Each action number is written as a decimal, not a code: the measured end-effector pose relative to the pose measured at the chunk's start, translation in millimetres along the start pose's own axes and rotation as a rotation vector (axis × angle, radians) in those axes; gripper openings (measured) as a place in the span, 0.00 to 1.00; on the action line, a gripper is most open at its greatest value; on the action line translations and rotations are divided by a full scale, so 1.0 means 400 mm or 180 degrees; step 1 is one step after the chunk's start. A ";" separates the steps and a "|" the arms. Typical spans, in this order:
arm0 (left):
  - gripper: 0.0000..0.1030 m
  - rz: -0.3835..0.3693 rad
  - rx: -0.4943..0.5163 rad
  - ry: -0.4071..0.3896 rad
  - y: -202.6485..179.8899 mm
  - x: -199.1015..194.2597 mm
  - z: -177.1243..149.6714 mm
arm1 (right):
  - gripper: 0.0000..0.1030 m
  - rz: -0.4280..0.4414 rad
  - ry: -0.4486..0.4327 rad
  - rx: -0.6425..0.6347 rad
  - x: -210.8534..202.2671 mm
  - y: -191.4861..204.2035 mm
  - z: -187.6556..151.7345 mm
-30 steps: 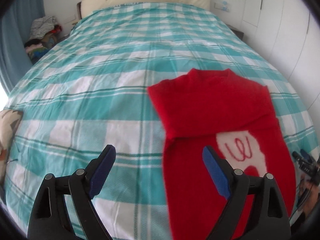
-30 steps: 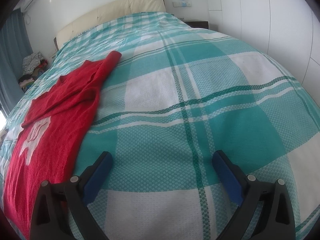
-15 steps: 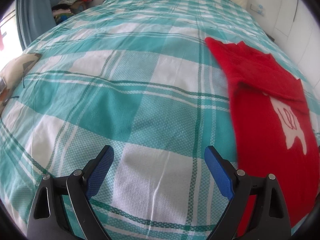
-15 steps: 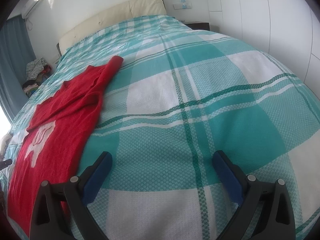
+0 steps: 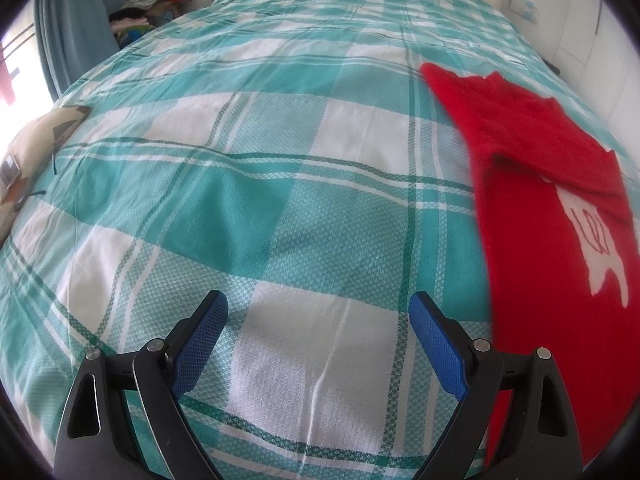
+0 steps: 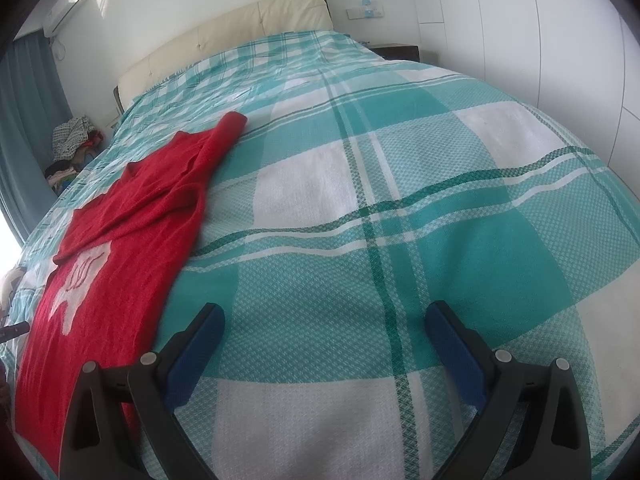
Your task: Fold small clothes
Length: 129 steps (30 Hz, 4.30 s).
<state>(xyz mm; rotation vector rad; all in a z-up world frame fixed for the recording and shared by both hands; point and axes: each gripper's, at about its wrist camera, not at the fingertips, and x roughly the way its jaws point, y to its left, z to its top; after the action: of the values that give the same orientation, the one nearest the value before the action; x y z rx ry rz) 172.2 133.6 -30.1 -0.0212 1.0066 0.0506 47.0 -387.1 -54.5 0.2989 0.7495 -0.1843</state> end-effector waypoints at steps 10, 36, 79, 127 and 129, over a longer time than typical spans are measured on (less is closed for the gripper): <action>0.90 0.0014 -0.0112 0.0046 0.018 0.003 -0.003 | 0.97 -0.0002 0.0001 -0.0001 0.000 0.000 0.000; 0.90 0.0027 -0.0145 0.0089 0.027 0.009 -0.003 | 0.97 -0.0002 0.0001 -0.0002 0.000 0.000 -0.001; 0.94 0.0084 -0.0069 0.0132 0.018 0.024 -0.010 | 0.97 -0.0004 0.0002 -0.0003 0.000 0.000 -0.002; 0.02 -0.1686 -0.0056 -0.0034 -0.134 -0.199 0.021 | 0.05 0.1278 0.0643 -0.0062 -0.200 0.239 0.044; 0.02 -0.1610 -0.0059 -0.0160 -0.163 -0.161 0.121 | 0.05 0.1303 0.0507 0.0004 -0.145 0.253 0.125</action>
<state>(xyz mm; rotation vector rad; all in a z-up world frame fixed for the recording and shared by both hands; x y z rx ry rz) 182.1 68.5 49.8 -0.2888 0.9265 -0.4000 64.5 -304.8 40.7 0.4649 0.8291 0.2287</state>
